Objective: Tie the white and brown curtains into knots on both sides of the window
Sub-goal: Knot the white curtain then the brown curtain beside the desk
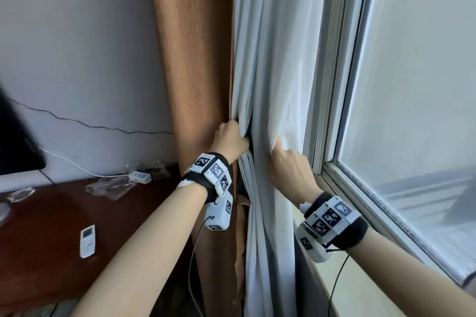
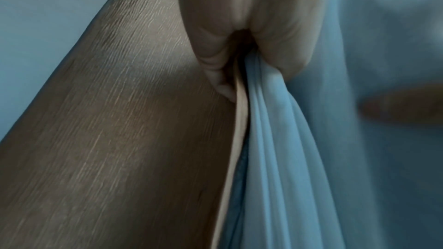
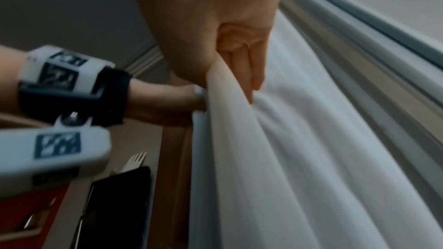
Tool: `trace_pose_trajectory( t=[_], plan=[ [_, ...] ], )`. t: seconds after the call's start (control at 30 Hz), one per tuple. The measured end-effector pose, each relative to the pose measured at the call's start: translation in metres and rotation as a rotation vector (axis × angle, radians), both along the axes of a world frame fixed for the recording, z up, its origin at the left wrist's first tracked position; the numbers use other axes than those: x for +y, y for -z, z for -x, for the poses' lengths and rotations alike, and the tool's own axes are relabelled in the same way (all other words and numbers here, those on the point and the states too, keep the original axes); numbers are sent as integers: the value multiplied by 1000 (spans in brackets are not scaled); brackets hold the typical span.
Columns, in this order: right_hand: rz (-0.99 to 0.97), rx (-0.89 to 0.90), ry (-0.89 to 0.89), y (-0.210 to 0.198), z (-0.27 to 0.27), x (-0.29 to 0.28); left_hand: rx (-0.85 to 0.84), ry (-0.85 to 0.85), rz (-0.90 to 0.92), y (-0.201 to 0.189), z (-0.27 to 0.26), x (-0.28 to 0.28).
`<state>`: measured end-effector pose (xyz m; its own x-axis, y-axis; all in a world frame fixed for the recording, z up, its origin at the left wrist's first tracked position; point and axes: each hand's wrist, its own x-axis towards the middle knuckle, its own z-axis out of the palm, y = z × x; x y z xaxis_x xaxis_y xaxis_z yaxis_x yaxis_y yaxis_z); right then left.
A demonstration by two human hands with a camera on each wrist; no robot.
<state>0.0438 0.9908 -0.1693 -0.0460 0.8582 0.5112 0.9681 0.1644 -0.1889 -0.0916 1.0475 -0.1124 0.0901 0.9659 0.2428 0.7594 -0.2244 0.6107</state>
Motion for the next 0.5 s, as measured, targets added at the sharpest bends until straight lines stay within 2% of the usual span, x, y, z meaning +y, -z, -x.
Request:
trace_pose_trajectory(
  t=[0.1, 0.2, 0.33, 0.43, 0.5],
  plan=[
    [92, 18, -25, 19, 18, 4, -21, 49, 60, 3, -2, -1],
    [87, -54, -57, 37, 33, 17, -42, 143, 149, -3, -5, -12],
    [147, -71, -36, 37, 37, 21, -135, 218, 210, -6, -3, -11],
    [222, -61, -180, 40, 32, 21, -17, 67, 98, 1, 1, -8],
    [309, 58, -315, 40, 24, 23, 60, 8, 89, 1, 1, -9]
  ],
)
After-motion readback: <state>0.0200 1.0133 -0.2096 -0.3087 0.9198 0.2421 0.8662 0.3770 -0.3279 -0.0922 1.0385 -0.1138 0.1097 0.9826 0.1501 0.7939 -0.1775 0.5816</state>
